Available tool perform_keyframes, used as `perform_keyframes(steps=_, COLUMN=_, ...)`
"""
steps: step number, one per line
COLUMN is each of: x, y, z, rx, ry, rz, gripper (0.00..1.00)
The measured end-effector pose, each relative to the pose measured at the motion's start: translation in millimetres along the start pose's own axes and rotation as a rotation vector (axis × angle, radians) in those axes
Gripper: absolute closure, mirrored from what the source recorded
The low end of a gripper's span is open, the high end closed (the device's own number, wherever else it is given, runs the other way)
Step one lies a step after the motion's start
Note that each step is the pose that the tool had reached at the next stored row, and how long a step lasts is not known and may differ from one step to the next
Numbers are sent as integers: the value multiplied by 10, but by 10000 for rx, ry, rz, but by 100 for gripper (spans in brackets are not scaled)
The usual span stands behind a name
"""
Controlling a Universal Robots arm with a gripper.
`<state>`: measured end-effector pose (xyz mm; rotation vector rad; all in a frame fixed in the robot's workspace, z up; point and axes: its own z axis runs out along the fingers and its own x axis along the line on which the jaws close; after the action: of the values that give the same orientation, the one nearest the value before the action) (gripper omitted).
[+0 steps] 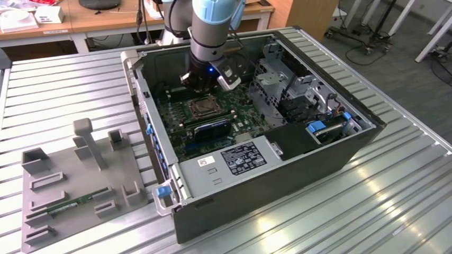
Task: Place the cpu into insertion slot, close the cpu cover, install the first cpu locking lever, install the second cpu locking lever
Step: 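Install the first cpu locking lever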
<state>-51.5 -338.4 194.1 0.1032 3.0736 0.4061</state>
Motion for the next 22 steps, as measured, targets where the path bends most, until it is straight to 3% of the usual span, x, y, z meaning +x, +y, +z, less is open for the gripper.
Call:
perform_keyframes(steps=4, x=0, y=-2, z=6, rx=43, ry=-1, rz=-2, gripper=89)
perform_keyframes(steps=22, x=3, y=39, z=16, rx=41, ry=-3, rz=-2, gripper=89)
